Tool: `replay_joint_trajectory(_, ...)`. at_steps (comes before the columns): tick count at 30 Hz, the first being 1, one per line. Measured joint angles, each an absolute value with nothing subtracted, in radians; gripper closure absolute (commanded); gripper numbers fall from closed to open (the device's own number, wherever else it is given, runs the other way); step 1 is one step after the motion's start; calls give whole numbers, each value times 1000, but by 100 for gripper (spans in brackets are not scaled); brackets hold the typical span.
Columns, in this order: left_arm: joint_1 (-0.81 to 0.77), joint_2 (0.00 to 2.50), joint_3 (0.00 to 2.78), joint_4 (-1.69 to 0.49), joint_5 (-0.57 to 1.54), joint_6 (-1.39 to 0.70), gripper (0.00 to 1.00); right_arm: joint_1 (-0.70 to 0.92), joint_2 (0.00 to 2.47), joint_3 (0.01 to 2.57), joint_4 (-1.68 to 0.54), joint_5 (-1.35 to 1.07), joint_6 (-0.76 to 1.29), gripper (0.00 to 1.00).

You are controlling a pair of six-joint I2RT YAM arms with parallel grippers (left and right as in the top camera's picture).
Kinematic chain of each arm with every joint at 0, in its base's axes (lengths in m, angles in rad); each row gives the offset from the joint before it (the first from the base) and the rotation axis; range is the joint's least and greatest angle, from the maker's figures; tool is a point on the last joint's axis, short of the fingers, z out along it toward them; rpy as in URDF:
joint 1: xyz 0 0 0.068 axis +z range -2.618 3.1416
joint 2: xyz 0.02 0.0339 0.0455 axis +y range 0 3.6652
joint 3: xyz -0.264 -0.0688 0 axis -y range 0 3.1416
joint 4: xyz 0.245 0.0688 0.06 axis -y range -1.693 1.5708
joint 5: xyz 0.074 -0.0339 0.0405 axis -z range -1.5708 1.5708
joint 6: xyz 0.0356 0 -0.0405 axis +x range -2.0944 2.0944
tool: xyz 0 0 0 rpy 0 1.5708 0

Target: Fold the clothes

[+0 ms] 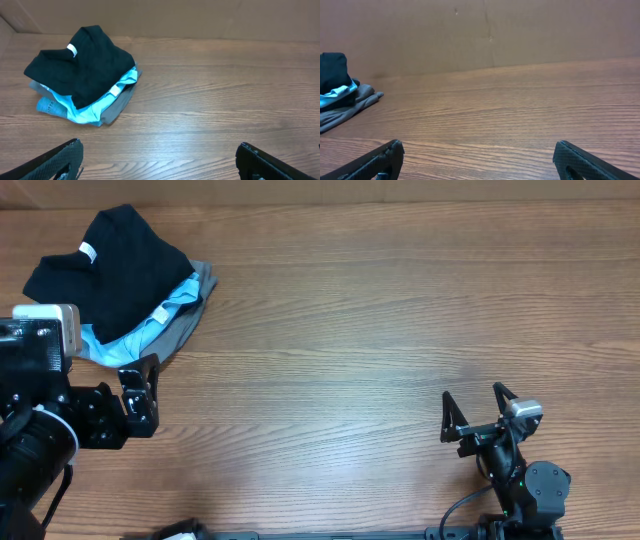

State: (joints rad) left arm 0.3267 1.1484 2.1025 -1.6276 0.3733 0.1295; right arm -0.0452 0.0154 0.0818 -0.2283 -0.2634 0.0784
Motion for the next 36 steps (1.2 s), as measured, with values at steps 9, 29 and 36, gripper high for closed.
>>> replay_joint_trajectory(9, 327, 1148, 2103, -1628, 374, 130, 0, -45, 15, 82, -228, -263, 78, 0)
replay_joint_trajectory(29, 166, 1082, 1981, -1335, 332, 142, 0, -45, 15, 81, -228, -266, 78, 0)
replay_joint_trajectory(36, 0, 891, 1524, -906, 328, 170, 0, -45, 15, 77, -228, -266, 78, 0)
